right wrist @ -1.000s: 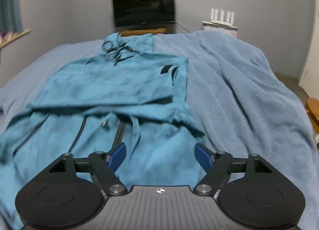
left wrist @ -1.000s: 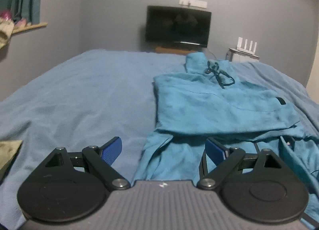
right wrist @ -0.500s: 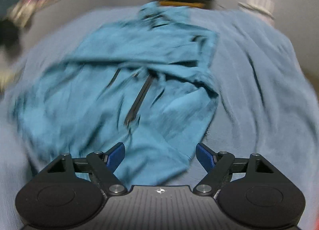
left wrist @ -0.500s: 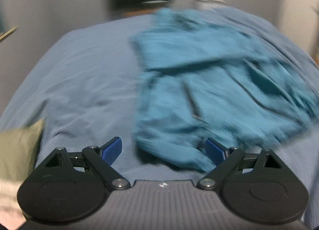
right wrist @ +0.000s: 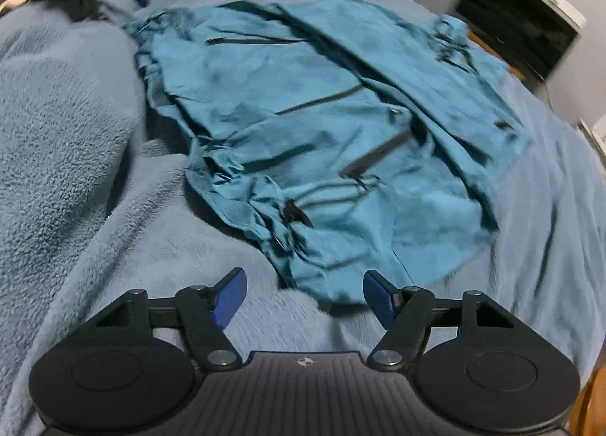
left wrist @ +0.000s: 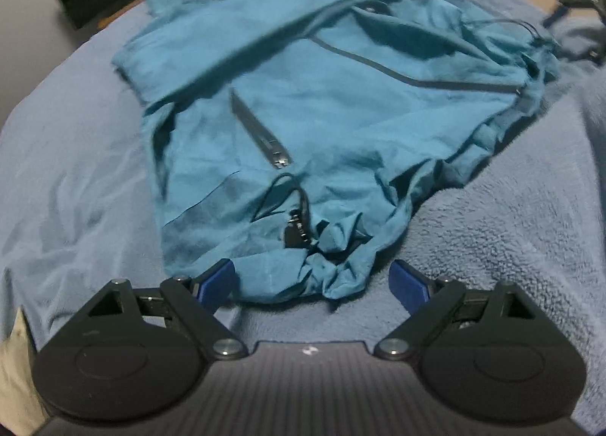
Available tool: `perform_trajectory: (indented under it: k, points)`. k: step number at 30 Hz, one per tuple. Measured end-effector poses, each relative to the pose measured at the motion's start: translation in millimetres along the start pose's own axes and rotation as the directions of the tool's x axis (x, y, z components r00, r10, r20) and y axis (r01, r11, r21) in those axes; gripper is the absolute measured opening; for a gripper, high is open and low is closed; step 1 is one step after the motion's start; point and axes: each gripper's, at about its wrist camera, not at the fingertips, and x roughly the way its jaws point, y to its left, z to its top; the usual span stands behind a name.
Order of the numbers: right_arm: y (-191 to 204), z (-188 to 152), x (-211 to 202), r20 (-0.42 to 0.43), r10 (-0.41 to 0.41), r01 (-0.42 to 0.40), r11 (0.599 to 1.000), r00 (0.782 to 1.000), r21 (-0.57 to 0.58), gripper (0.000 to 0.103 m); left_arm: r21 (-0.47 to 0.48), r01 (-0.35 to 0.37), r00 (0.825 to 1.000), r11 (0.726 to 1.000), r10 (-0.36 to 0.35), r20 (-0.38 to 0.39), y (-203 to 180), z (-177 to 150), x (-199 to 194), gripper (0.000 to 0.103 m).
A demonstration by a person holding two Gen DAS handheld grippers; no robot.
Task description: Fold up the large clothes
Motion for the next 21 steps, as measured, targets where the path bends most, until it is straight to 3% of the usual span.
perform_trajectory:
  k: [4,8,14,16,18,21]
  points:
    - [5.1,8.2,16.1,-0.027,0.025,-0.027,0.998,0.999,-0.061,0.068,0.077,-0.005,1.000,0.997,0.003,0.023,-2.2,3.2,11.5,0.090]
    - [0.5,14.9,34.8,-0.039,0.003,-0.005,0.997,0.999,-0.071,0.067,0.110,-0.057,0.997,0.992,0.051,0.058,-4.4,4.7,24.3,0.088]
    - [6.1,19.0,65.5,-0.064,-0.070,0.060,0.988,0.996,-0.143,0.054,0.185,-0.065,0.996,0.981,0.052,0.074,-11.3,5.0,34.5,0.052]
    - [11.0,17.9,71.3,-0.061,-0.113,0.100,0.979,0.992,-0.180,0.033,0.219,-0.113,0.990,0.969,0.091,0.109,-16.9,3.6,32.0,0.034]
    - [12.9,16.9,65.7,-0.024,-0.142,0.135,0.974,0.990,-0.183,0.026,0.226,-0.178,0.977,0.958,0.144,0.159,-21.1,2.7,24.9,0.029]
    - [6.8,13.3,37.8,0.098,-0.181,0.190,0.977,0.979,-0.094,0.021,0.124,-0.203,0.950,0.971,0.165,0.265,-14.7,4.1,-5.7,0.027]
